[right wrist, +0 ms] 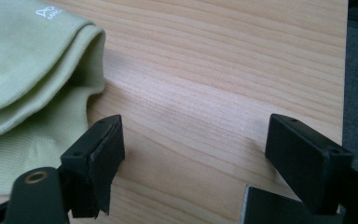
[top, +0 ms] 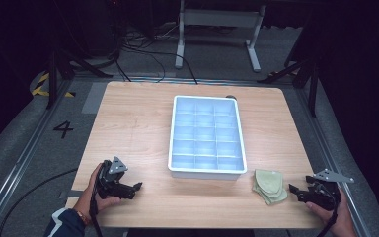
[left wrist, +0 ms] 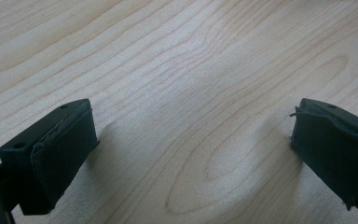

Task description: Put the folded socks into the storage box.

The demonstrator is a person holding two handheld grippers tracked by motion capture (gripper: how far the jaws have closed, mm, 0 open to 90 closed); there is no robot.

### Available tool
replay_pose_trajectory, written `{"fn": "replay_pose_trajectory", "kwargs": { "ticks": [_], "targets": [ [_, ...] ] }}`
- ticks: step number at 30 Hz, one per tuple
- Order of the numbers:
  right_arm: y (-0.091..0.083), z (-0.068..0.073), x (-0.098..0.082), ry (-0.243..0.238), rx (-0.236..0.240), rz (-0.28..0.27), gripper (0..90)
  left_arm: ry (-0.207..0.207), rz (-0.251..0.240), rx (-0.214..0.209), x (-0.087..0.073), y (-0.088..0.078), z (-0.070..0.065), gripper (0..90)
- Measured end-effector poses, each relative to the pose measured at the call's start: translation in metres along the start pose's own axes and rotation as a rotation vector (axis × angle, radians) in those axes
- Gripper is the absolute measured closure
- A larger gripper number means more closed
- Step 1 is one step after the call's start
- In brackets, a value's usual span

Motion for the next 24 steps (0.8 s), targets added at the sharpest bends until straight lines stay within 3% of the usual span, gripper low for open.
{"fn": "replay_pose_trajectory", "kwargs": {
  "ticks": [5, 14, 20, 22, 24],
  "targets": [
    [-0.005, 0.007, 0.004, -0.006, 0.07, -0.013, 25.7, 0.013, 0.002, -0.014, 0.001, 0.0, 0.001, 0.2],
    [-0.02, 0.03, 0.021, -0.051, 0.095, -0.04, 26.5, 0.023, -0.001, -0.015, 0.0, 0.0, 0.002, 0.3],
    [-0.016, 0.05, 0.033, -0.08, 0.091, -0.015, 24.8, 0.024, -0.001, -0.016, 0.0, 0.0, 0.002, 0.3],
    [-0.009, 0.058, 0.039, -0.072, 0.052, 0.001, 23.6, 0.025, 0.0, -0.015, 0.0, 0.0, 0.002, 0.3],
    [-0.003, 0.061, 0.041, -0.066, 0.045, 0.018, 23.0, 0.022, 0.001, -0.018, 0.0, 0.0, 0.001, 0.3]
  ]
}}
Point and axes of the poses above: each handheld gripper's, and its own axes: y roughly forward along the jaws, x roughly out of its top, z roughly to its left, the point moved 5 cm from there along y, roughly forward along the jaws, and after that the axes turned 12 degrees about z, right-handed, at the moved point
